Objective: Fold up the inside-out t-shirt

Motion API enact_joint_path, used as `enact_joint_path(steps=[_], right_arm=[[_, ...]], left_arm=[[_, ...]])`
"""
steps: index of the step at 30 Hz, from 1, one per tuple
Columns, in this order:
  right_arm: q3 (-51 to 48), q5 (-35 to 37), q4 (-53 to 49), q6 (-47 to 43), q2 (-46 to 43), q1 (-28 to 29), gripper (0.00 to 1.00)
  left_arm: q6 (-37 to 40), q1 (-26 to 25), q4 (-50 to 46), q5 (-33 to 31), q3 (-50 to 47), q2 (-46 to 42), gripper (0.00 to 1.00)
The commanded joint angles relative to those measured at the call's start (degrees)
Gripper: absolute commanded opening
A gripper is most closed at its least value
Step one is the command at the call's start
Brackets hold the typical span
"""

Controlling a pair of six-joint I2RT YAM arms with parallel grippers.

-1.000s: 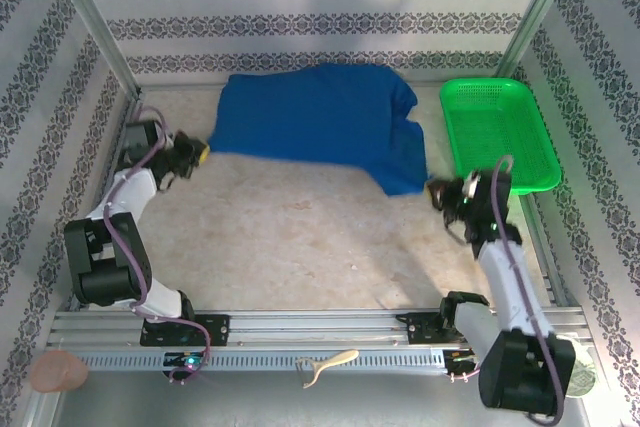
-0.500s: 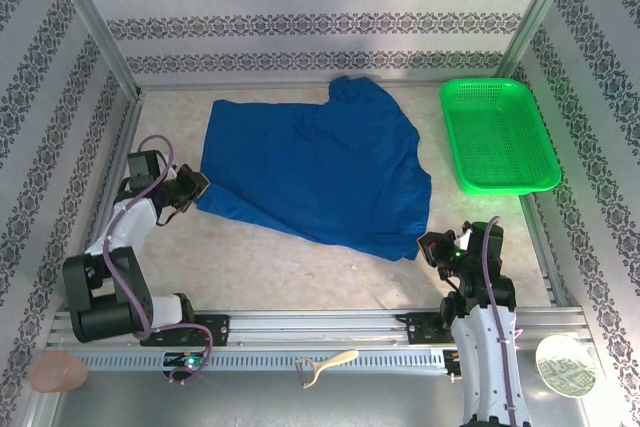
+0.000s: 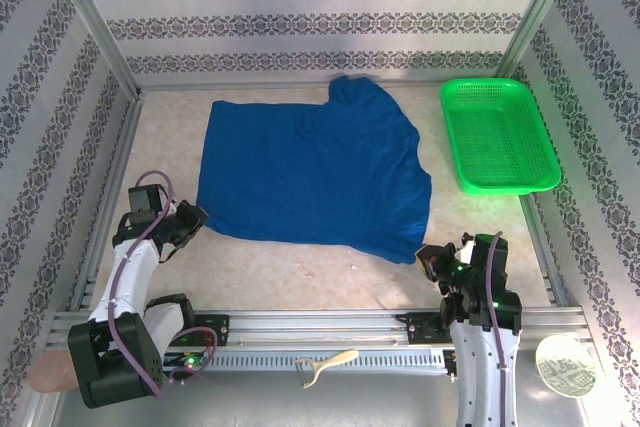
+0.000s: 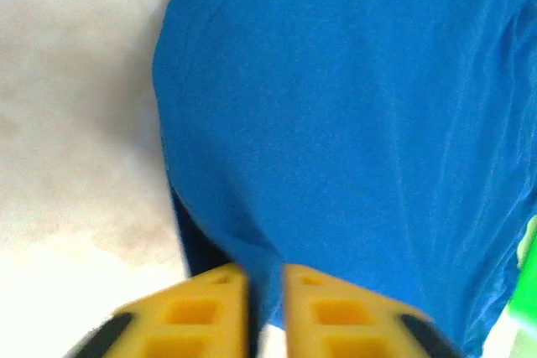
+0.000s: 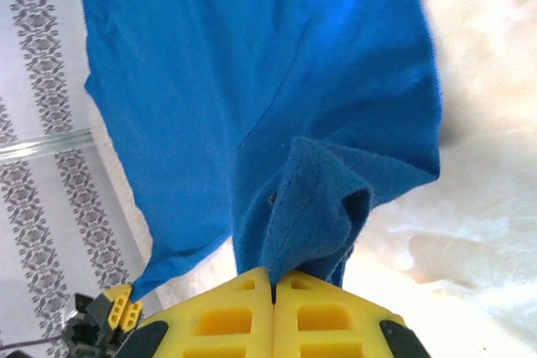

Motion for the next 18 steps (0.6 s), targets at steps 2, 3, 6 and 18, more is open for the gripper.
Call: enact_joint_path(steps=[2, 3, 6, 18], right_arm=[[4.9, 1.5, -18.4, -3.8, -0.7, -0.4, 0.42], [6.1, 2.0, -19.9, -4.0, -0.7, -0.4, 0.49], [9.6, 3.3, -20.9, -2.9, 0.2, -0.3, 0.54], [9.7, 10.4, 23.3, 0.9, 33.4, 1.1, 0.4]], left_arm=[[2.6, 1.2, -5.3, -4.4, 4.1, -1.1, 0.5], [3.4, 1.3, -6.3, -5.5, 6.1, -0.8, 0.58], [4.3, 1.6, -7.9, -7.1, 12.7, 1.0, 0.68], [0.2, -1.4, 5.2, 5.1, 29.9, 26.0, 0.73]])
